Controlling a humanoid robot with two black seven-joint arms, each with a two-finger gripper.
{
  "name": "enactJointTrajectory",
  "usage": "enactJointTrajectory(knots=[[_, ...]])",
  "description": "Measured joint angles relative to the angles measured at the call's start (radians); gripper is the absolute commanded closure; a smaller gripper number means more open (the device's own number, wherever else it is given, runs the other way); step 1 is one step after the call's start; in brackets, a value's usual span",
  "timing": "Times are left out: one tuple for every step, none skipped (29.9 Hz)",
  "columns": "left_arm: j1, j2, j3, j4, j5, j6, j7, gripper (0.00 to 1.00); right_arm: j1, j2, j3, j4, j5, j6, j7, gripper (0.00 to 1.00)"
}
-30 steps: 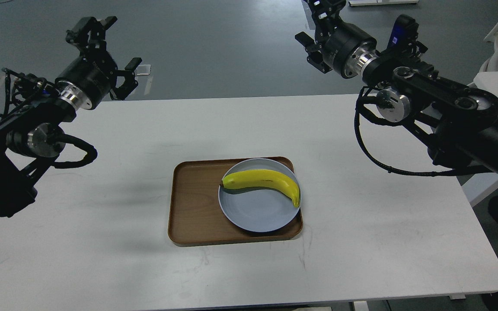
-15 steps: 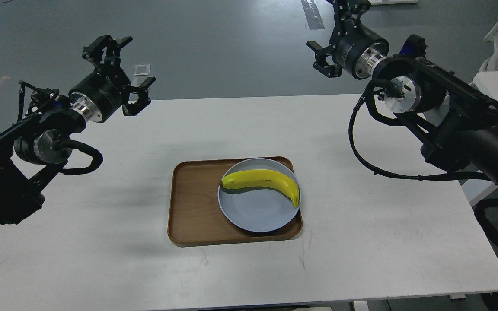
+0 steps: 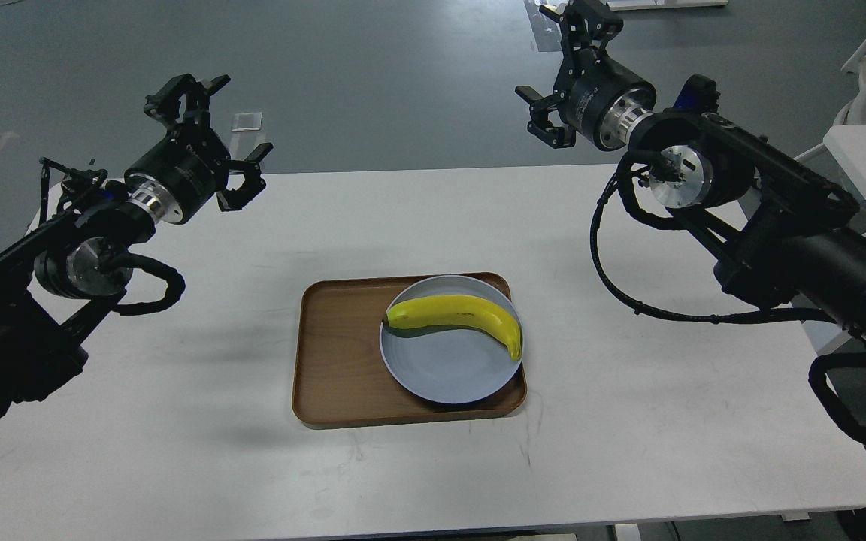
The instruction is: Place banana on plate with both arms
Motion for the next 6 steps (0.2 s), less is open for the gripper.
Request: enactJointTrajectory(knots=[[0.0, 0.001, 0.0, 0.0, 0.0, 0.0, 0.0, 0.02, -0.003, 0.0, -0.003, 0.002, 0.0, 0.002, 0.001, 0.0], [0.0, 0.002, 0.0, 0.0, 0.001, -0.001, 0.0, 0.02, -0.007, 0.001, -0.005, 0.005, 0.0, 0.004, 0.003, 0.0], [0.0, 0.002, -0.001, -0.001, 0.003, -0.001, 0.0, 0.02, -0.01, 0.002, -0.006, 0.005, -0.001, 0.004, 0.004, 0.0], [0.0, 0.002, -0.001, -0.001, 0.005, -0.001, 0.0, 0.02, -0.012, 0.003, -0.006, 0.006, -0.001, 0.005, 0.006, 0.0], [0.0, 0.002, -0.001, -0.002, 0.006, -0.001, 0.0, 0.02, -0.013, 0.003, -0.006, 0.006, -0.002, 0.005, 0.007, 0.0], [0.0, 0.002, -0.001, -0.002, 0.007, -0.001, -0.001, 0.02, -0.014, 0.003, -0.006, 0.005, -0.002, 0.005, 0.008, 0.0]])
